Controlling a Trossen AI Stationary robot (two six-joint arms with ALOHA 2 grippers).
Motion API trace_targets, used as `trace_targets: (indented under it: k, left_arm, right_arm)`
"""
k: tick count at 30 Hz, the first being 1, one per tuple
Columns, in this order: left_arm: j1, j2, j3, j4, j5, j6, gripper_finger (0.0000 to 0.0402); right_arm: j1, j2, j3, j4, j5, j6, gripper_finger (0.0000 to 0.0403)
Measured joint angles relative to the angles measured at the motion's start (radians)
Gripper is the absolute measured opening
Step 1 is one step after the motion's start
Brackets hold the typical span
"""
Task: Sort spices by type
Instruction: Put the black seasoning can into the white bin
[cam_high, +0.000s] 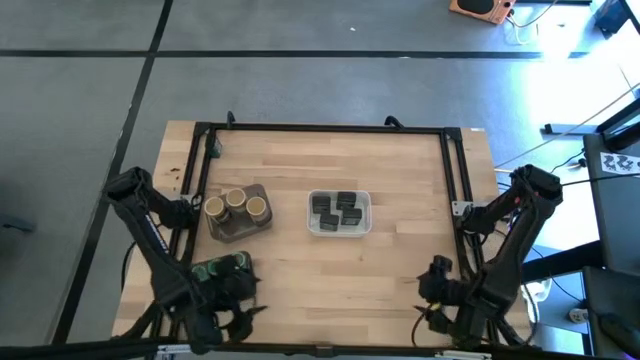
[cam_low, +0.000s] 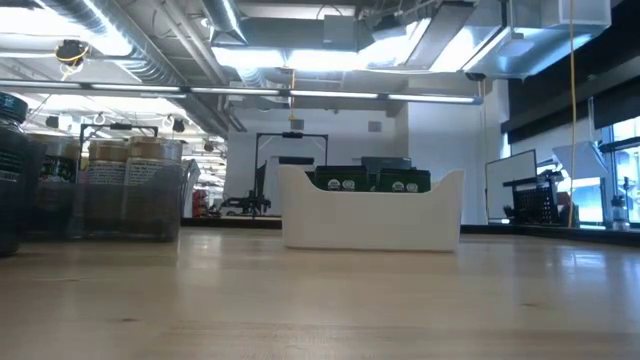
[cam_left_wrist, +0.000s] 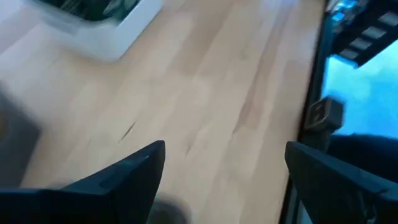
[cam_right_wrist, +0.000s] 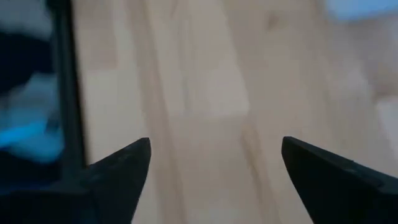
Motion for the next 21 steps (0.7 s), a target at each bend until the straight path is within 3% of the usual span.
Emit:
trace_targets:
  k: [4, 12, 18, 21]
  left_arm:
    - [0.075, 0.023, 0.0, 0.18, -0.022, 0.183, 0.0326]
    - [0.194, 0.1, 0.0, 0.475, -0.025, 0.463, 0.0327]
    - [0.241, 0.148, 0.0, 0.561, -0.022, 0.519, 0.0327]
    - [0.255, 0.172, 0.0, 0.569, -0.022, 0.516, 0.0327]
  right_arm:
    - [0.0, 0.0, 0.152, -0.178, -0.223, -0.022, 0.0358]
    - [0.0, 0.0, 0.266, -0.274, -0.464, -0.097, 0.0358]
    - [0.001, 0.023, 0.266, -0.273, -0.654, -0.103, 0.0358]
    - [0.019, 0.039, 0.266, -0.266, -0.701, -0.106, 0.0358]
